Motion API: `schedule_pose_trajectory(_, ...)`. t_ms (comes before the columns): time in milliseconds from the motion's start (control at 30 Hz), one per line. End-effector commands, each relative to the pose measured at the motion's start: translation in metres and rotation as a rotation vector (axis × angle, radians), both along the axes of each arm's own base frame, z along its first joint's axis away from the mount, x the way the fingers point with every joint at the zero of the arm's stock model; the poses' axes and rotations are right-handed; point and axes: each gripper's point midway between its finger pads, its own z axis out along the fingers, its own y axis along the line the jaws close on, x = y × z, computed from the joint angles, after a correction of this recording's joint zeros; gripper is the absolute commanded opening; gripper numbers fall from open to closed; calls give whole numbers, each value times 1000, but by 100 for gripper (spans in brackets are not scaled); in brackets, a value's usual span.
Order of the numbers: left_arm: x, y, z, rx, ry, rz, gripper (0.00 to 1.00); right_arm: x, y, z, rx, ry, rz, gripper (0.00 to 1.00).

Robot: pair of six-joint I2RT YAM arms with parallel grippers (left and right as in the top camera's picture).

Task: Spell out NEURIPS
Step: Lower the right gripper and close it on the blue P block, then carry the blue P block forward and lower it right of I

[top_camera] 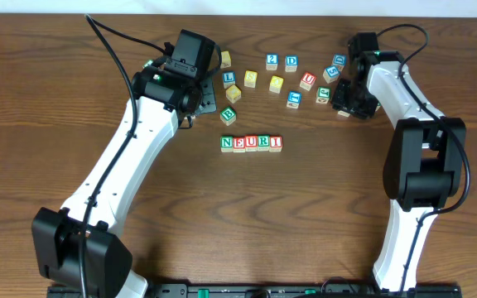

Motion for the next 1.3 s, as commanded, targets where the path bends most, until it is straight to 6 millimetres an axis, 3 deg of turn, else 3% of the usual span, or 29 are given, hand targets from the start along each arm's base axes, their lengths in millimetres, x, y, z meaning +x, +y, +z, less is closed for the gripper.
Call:
schedule_pose_trajectory(0, 1, 3, -5, 19, 9, -4, 47, 0, -3, 2, -4, -6, -8, 32)
schedule_pose_trajectory(233, 1, 3, -5, 19, 9, -4, 47, 1, 3, 7, 17, -7, 60, 21)
schedule_pose_trajectory(467, 1, 3, -5, 19, 9, -4, 48, -3, 12, 16, 45, 1, 193, 20)
schedule_pose_trajectory(767, 1, 3, -5, 18, 7, -4, 48, -28, 52, 23, 146, 71, 314, 20)
schedule_pose_trajectory(967, 3, 2, -4, 15, -2, -4, 48, -51, 95, 22, 136, 138, 414, 20)
schedule_pose_trajectory(1267, 3, 2, -4, 15, -2, -4, 48, -70, 123, 21, 72, 180, 457, 21)
